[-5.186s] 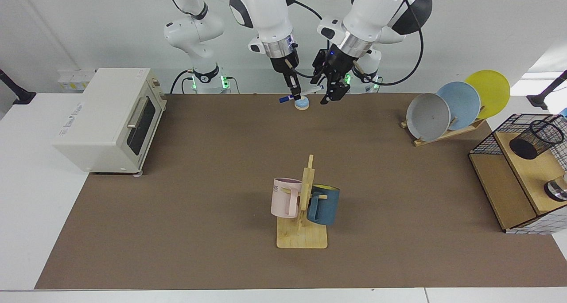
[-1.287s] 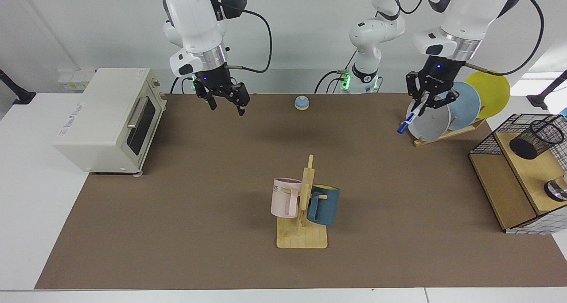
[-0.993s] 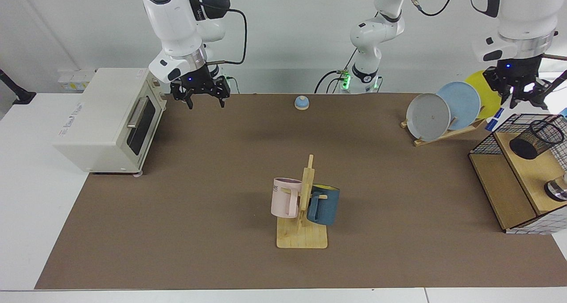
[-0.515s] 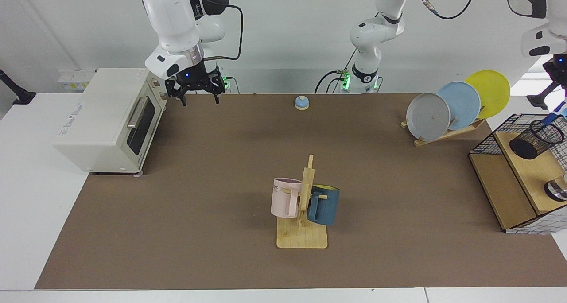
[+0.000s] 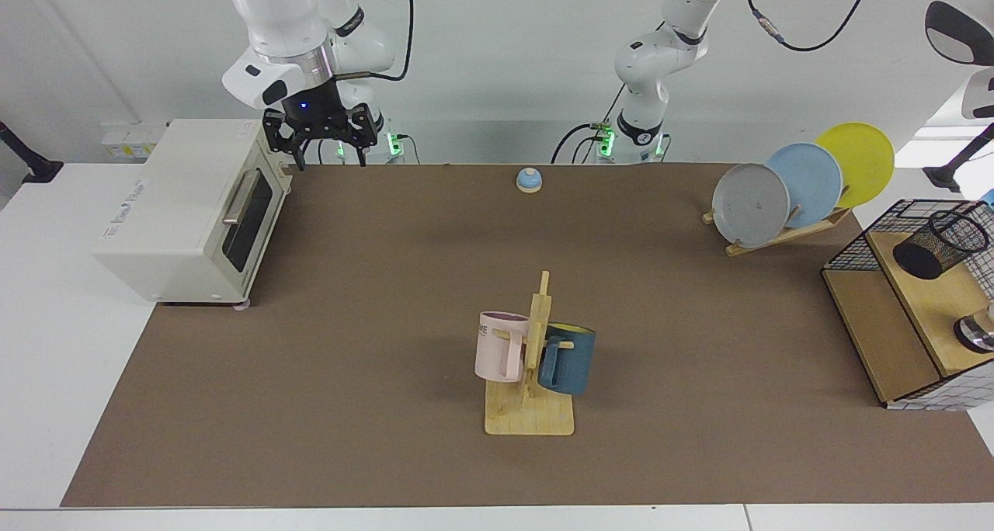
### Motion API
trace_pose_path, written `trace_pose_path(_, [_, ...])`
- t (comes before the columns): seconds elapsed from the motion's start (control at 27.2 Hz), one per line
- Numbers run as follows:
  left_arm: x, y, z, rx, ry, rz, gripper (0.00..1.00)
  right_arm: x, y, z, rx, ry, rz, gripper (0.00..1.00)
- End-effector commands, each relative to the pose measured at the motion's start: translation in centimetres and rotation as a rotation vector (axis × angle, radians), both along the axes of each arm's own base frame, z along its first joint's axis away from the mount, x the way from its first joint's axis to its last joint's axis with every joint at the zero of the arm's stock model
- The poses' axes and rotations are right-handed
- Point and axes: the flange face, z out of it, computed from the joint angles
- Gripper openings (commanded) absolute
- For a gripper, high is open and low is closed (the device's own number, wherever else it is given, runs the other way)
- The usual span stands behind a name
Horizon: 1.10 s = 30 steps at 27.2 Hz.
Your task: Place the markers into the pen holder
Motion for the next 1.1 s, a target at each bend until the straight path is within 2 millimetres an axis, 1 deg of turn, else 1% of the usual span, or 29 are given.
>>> trace_pose_path(0.0, [0.2, 0.1, -0.9, 0.08, 0.065, -0.038, 0.0, 0.4, -1.2, 0.3, 0.01, 0.008, 0.013, 1.0])
trace_pose_path(0.07, [-0.1, -0.1, -1.2, 0.085, 0.077, -0.036, 0.0, 0.3, -1.8, 0.0, 0.016, 0.017, 0.001, 1.0])
trace_pose_path(0.15, [-0.1, -0.2, -1.9, 0.084, 0.092, -0.039, 0.0, 0.0, -2.1, -0.2, 0.016, 0.023, -0.004, 1.0])
trace_pose_path(0.26, [-0.1, -0.3, -2.4, 0.078, 0.101, -0.04, 0.0, -0.7, -2.2, -0.6, 0.013, 0.034, -0.007, 1.0])
trace_pose_path(0.4, [0.0, -0.4, -4.6, 0.068, 0.125, -0.04, 0.0, -0.6, -2.1, -0.5, 0.014, 0.029, -0.015, 1.0])
trace_pose_path(0.77, [0.2, -0.6, -7.6, 0.051, 0.155, -0.058, 0.0, -0.6, -2.2, -0.5, 0.014, 0.029, -0.018, 1.0])
trace_pose_path(0.81, [0.2, -0.7, -8.1, 0.048, 0.159, -0.058, 0.0, -0.6, -2.2, -0.5, 0.014, 0.029, -0.017, 1.0])
trace_pose_path(0.96, [0.1, -0.2, -9.8, 0.04, 0.154, -0.047, 0.0, -0.6, -2.1, -0.5, 0.014, 0.029, -0.015, 1.0])
trace_pose_path(1.07, [0.4, 0.0, -10.7, 0.037, 0.15, -0.06, 0.0, -0.6, -2.1, -0.5, 0.014, 0.029, -0.015, 1.0])
